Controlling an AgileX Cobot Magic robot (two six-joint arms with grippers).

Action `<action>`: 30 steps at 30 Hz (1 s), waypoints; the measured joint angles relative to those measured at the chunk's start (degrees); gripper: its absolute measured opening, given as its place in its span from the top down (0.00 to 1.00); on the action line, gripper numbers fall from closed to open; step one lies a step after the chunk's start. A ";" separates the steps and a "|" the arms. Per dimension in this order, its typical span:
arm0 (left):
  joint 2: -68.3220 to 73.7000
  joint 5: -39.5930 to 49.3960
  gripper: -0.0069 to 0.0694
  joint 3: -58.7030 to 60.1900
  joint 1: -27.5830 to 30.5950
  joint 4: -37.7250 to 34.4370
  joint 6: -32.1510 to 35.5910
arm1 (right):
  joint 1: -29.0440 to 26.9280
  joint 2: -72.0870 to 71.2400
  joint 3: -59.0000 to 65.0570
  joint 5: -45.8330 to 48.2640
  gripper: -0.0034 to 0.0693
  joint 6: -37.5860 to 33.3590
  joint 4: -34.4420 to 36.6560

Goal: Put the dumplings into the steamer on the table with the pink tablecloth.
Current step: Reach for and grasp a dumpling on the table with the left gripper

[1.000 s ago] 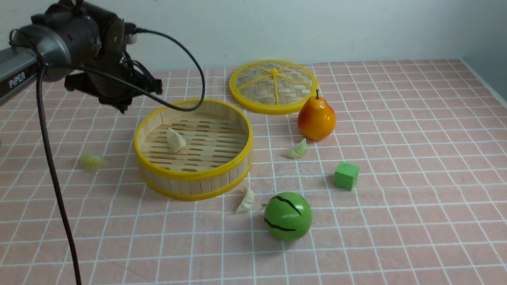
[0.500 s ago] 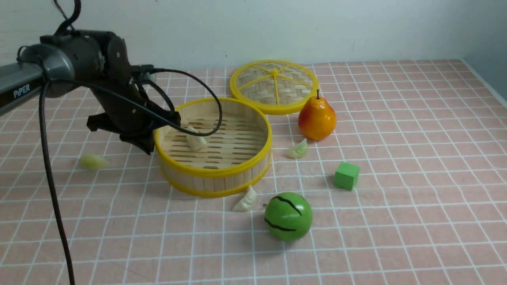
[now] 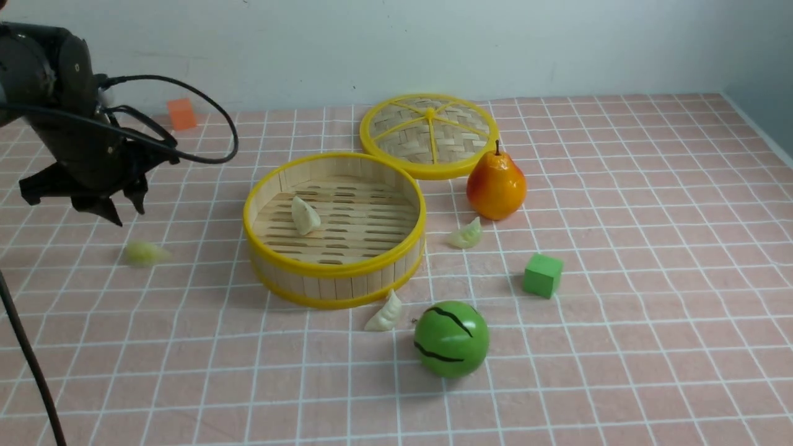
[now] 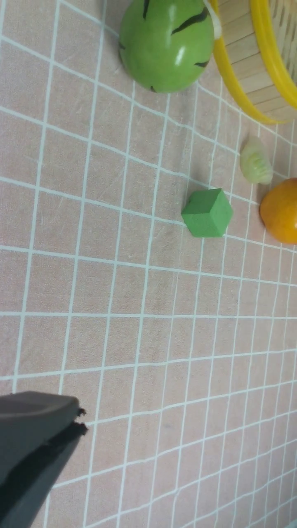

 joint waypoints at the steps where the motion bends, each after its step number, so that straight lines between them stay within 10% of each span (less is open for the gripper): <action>1: 0.67 -0.74 0.39 0.00 -0.07 0.56 -1.52 | 0.00 0.00 0.00 0.00 0.92 0.00 0.00; 9: 6.20 -2.11 0.17 0.09 -0.18 2.23 -7.43 | 0.00 0.00 0.00 -0.20 0.91 0.00 0.00; 12: 7.31 -2.18 0.23 0.09 -0.18 2.23 -7.41 | 0.00 0.00 0.00 -0.25 0.91 0.00 0.00; 20: 8.11 -3.26 0.77 0.09 -0.18 2.23 -5.24 | 0.00 0.00 0.00 -0.31 0.91 0.00 0.00; 30: 6.01 -1.85 0.76 0.09 -0.18 1.38 0.78 | 0.00 0.00 0.00 -0.38 0.90 0.00 0.00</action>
